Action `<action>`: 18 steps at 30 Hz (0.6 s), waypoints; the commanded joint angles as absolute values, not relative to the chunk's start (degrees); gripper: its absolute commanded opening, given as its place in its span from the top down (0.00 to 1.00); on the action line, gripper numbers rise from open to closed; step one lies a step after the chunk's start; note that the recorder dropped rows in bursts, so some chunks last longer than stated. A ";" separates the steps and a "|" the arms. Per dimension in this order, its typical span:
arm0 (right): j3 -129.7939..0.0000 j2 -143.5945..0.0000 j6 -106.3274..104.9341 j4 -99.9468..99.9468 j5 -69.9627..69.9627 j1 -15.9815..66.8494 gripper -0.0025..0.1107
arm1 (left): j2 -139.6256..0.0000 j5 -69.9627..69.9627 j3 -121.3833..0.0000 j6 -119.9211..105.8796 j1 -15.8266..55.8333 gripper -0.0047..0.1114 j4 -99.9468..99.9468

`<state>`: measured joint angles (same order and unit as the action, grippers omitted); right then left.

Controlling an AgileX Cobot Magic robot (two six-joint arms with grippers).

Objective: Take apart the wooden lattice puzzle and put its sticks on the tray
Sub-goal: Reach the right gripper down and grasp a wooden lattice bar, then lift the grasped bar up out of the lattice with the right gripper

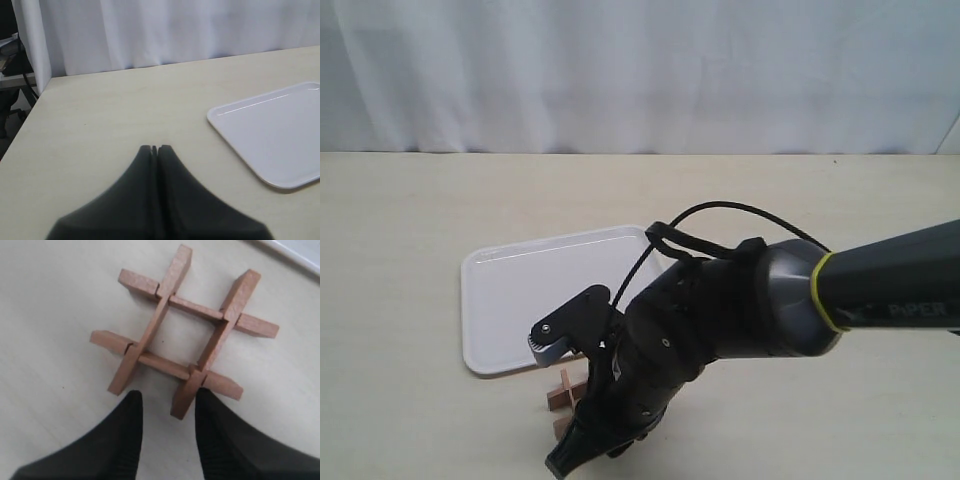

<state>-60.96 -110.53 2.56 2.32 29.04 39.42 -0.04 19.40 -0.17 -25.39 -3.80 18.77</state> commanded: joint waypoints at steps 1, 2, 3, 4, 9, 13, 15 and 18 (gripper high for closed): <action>-61.30 -111.08 2.72 1.38 28.29 39.49 0.68 | 0.00 18.72 0.00 -25.48 -3.29 0.96 18.63; -61.30 -111.07 2.72 0.93 28.29 39.49 0.68 | 0.00 18.72 0.00 -25.48 -3.29 0.96 18.63; -61.30 -111.11 2.72 0.79 28.29 39.49 0.68 | 0.00 18.72 0.00 -25.48 -3.29 0.96 18.63; -61.30 -111.11 2.97 0.66 28.29 39.49 0.70 | 0.00 18.72 0.00 -25.48 -3.29 0.96 18.63; -61.30 -111.11 2.97 0.55 27.80 39.49 0.83 | 0.00 18.72 0.00 -25.48 -3.29 0.96 18.74; -61.30 -111.11 2.97 0.00 27.80 39.49 0.92 | 0.00 18.72 0.00 -25.48 -3.29 0.96 18.74; -61.30 -111.11 2.97 0.00 27.80 39.49 0.93 | 0.00 18.72 0.00 -25.48 -3.29 0.96 18.74; -61.30 -111.11 3.44 -1.10 27.80 39.49 0.93 | 0.00 18.72 0.00 -25.48 -3.29 0.96 18.74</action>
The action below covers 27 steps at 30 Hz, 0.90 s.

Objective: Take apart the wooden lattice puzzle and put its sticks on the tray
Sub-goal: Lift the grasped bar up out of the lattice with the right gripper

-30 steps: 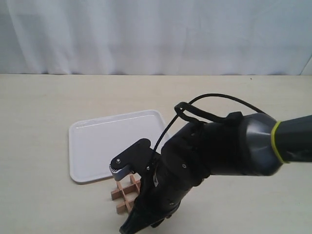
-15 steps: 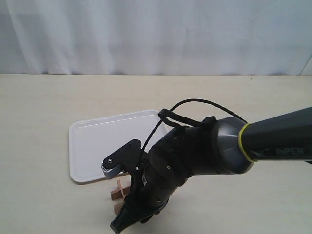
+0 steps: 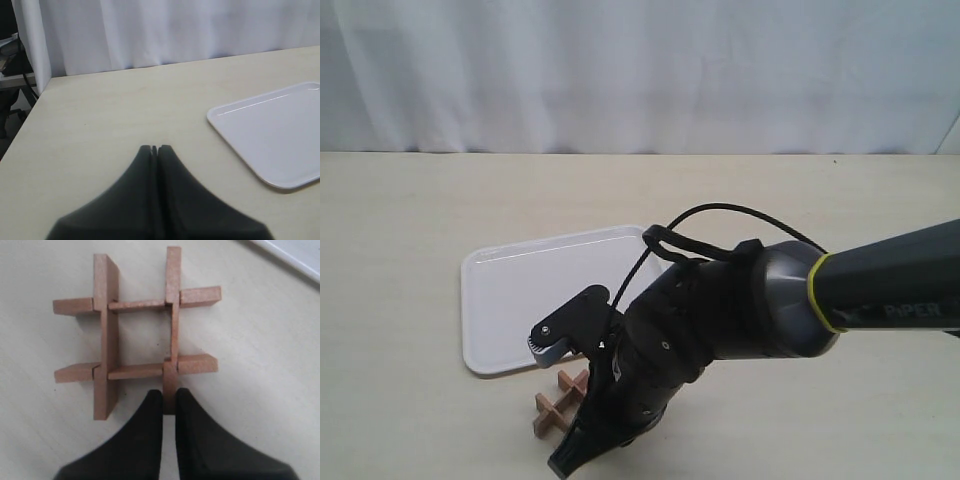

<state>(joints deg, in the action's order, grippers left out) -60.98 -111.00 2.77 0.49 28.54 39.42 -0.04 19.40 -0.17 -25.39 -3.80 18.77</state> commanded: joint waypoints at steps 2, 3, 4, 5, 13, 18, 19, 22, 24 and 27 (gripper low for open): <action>-61.30 -111.11 3.44 -1.10 27.80 39.49 0.93 | 0.00 18.72 0.00 -25.48 -3.29 0.96 18.74; -61.30 -111.11 3.44 -1.11 27.67 39.49 0.93 | 0.00 18.72 0.00 -25.48 -3.29 0.96 18.74; -61.30 -111.11 3.44 -1.11 27.67 39.49 0.93 | 0.00 18.72 0.00 -25.48 -3.29 0.96 18.74; -61.30 -111.11 3.44 -1.88 27.67 39.49 0.93 | 0.00 18.72 0.00 -25.48 -3.29 0.96 18.74; -61.30 -111.11 3.20 -2.43 27.67 39.49 0.93 | 0.00 18.72 0.00 -25.48 -3.29 0.96 18.74; -61.30 -110.05 2.59 -2.43 27.67 39.49 0.93 | 0.00 18.72 0.00 -25.48 -3.29 0.96 18.64; -61.30 -109.58 2.59 -2.43 27.67 39.49 0.93 | 0.00 18.72 0.00 -25.48 -3.29 0.96 18.64; -61.30 -108.11 2.59 -2.43 27.81 39.49 0.93 | 0.00 18.72 0.00 -25.48 -3.29 0.96 18.64; -61.30 -107.42 2.59 -2.43 27.94 39.49 0.93 | 0.00 18.72 0.00 -25.48 -3.29 0.96 18.64; -61.30 -105.29 2.47 -2.43 28.50 39.49 0.93 | 0.00 18.72 0.00 -25.48 -3.29 0.96 18.64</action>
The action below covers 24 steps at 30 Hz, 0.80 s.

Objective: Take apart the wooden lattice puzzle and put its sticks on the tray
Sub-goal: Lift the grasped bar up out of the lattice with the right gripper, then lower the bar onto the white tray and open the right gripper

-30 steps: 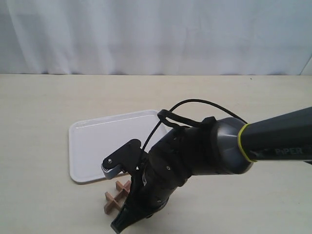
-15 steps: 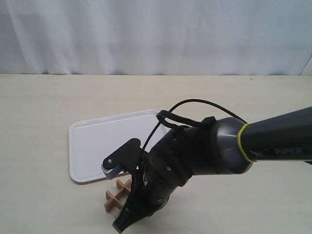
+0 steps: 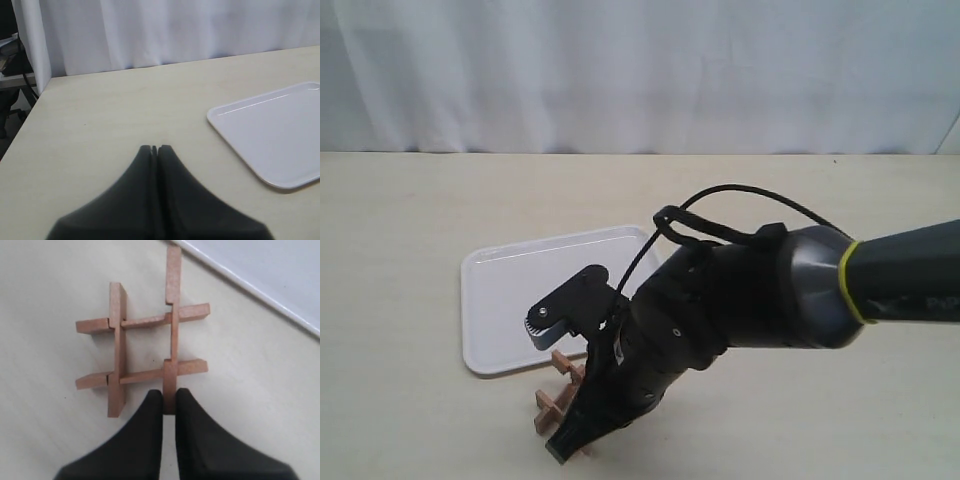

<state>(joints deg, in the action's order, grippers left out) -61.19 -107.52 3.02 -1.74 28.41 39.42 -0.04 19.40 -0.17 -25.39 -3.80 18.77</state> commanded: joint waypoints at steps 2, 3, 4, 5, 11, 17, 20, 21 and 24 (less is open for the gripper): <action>-61.30 -103.81 2.19 -2.43 28.77 39.49 0.93 | 0.00 18.72 0.00 -25.48 -3.29 0.96 18.64; -61.30 -103.15 2.19 -2.43 28.77 39.49 0.93 | 0.00 18.72 0.00 -25.48 -3.29 0.96 18.64; -61.30 -102.27 1.40 -2.43 29.02 39.49 0.93 | 0.00 18.72 0.00 -25.48 -3.29 0.96 18.64; -61.30 -101.43 0.00 -2.43 29.27 39.35 0.93 | 0.00 18.72 0.00 -25.48 -3.29 0.96 18.64; -67.65 -101.02 -2.07 -2.43 32.76 31.84 0.93 | 0.00 18.72 0.00 -25.48 -3.29 0.96 18.64; -80.36 -107.23 -7.27 -2.19 39.42 25.77 0.93 | 0.00 18.72 0.00 -25.48 -3.29 0.96 18.74; -87.20 -111.96 -9.47 -2.05 44.04 24.53 0.93 | 0.00 18.72 0.00 -25.48 -3.29 0.96 18.74; -89.61 -113.71 -9.93 -1.97 45.25 24.26 0.93 | 0.00 18.72 0.00 -25.48 -3.29 0.96 18.74; -96.30 -118.97 -10.95 -1.97 48.38 23.41 0.93 | 0.00 18.72 0.00 -25.48 -3.29 0.96 18.74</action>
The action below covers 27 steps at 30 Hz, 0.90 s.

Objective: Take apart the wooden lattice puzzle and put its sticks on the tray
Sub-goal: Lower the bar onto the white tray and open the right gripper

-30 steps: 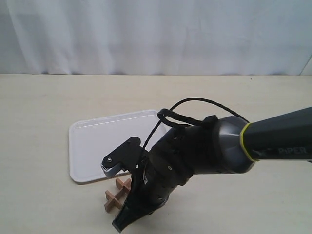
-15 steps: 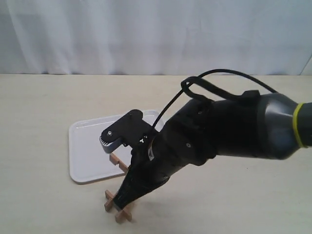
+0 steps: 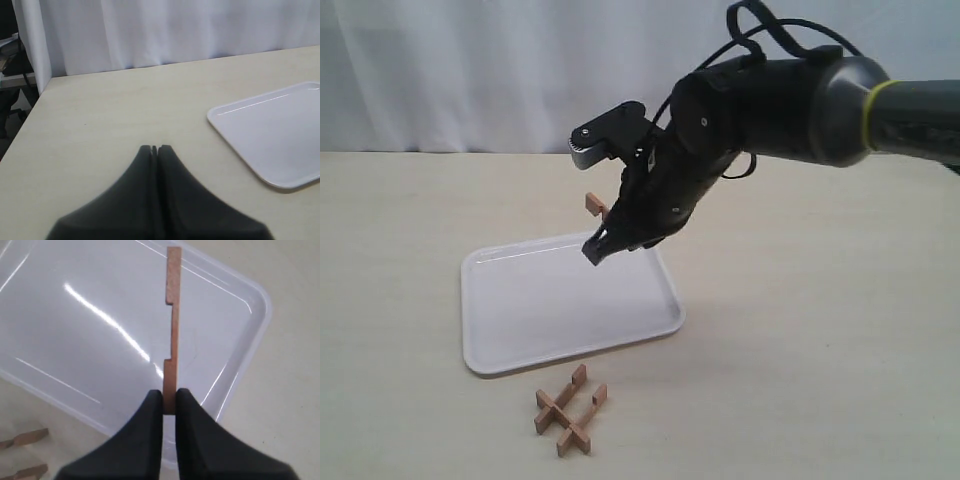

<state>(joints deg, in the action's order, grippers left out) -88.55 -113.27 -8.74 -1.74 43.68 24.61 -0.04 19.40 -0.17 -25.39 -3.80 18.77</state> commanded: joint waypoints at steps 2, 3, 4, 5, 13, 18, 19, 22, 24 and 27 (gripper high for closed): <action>-100.31 -122.16 -10.95 -1.97 50.08 23.13 0.93 | 0.00 18.72 0.00 -25.48 -3.29 0.96 18.74; -102.31 -123.82 -10.95 -1.97 50.93 22.86 0.93 | 0.00 18.72 0.00 -25.48 -3.29 0.96 18.74; -104.07 -125.45 -10.95 -1.97 51.42 22.71 0.93 | 0.00 18.72 0.00 -25.48 -3.29 0.96 18.74; -105.55 -126.65 -10.95 -1.83 51.77 22.61 0.93 | 0.00 18.72 0.00 -25.48 -3.29 0.96 18.74; -110.71 -134.58 -10.72 -2.32 52.34 21.28 0.93 | 0.00 18.72 0.00 -25.48 -3.29 0.96 18.74; -111.13 -136.26 -10.72 -0.85 52.76 20.00 0.93 | 0.00 18.72 0.00 -25.48 -3.29 0.96 18.74; -111.13 -136.39 -10.72 -0.85 52.76 20.00 0.93 | 0.00 18.72 0.00 -25.48 -3.29 0.96 18.74; -111.13 -136.63 -10.72 -0.85 52.51 19.85 0.93 | 0.00 18.72 0.00 -25.48 -3.29 0.96 18.74; -111.13 -136.63 -10.72 -0.85 52.38 19.85 0.93 | 0.00 18.72 0.00 -25.48 -3.29 0.96 18.74; -111.13 -136.63 -10.72 -0.85 52.38 19.85 0.92 | 0.00 18.72 0.00 -25.48 -3.29 0.96 18.74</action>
